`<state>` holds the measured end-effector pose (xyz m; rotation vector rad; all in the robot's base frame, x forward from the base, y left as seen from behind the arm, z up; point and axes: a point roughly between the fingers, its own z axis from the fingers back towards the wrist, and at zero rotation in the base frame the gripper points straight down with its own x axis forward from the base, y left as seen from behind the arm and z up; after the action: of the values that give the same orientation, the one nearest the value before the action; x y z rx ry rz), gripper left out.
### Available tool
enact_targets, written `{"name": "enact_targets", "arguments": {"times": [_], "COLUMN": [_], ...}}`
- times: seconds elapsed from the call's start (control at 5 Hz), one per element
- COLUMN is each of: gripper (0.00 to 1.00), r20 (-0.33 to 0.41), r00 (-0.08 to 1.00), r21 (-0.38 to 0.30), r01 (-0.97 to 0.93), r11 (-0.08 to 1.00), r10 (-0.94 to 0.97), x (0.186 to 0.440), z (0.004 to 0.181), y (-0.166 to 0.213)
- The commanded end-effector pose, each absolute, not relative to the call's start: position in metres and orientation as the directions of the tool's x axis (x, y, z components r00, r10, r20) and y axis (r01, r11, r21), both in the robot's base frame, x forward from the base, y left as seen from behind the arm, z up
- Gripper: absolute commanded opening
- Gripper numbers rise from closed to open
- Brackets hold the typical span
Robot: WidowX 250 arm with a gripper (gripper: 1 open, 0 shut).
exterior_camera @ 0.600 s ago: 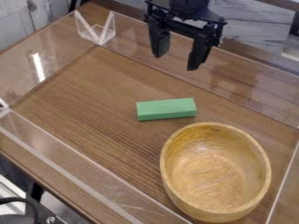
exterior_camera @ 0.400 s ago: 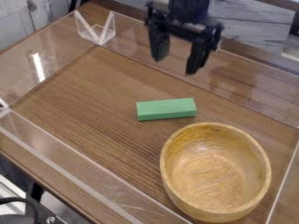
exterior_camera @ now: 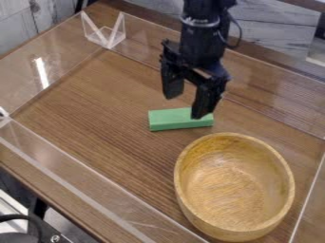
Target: Put the green block in the brown bowl
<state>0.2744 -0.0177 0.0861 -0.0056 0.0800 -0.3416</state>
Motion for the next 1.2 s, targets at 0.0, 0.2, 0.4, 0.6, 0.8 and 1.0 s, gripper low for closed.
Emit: {"name": "enact_targets", "arguments": {"times": [0.0,0.2,0.4,0.6,0.8,1.0], "gripper": [1.00,1.00,1.00,1.00,1.00,0.00], "r20": [-0.012,-0.004,0.006,0.017,0.031,0.041], "r00": [0.915,0.894,0.868,0.871,0.878,0.854], "r21": [0.002,0.002,0.002,0.001,0.001,0.000], "r01": [0.404,0.449,0.497,0.491,0.478,0.520], "r11": [0.915,0.894,0.868,0.871,0.878,0.854], "r10": [-0.404,-0.449,-0.497,-0.491,-0.478,-0.519], "x": [0.280,0.277,0.276,0.271,0.267,0.272], "z": [0.092,0.084,0.076,0.073,0.071,0.065], "y": [-0.021,-0.017,-0.014,-0.016,-0.018,-0.018]}}
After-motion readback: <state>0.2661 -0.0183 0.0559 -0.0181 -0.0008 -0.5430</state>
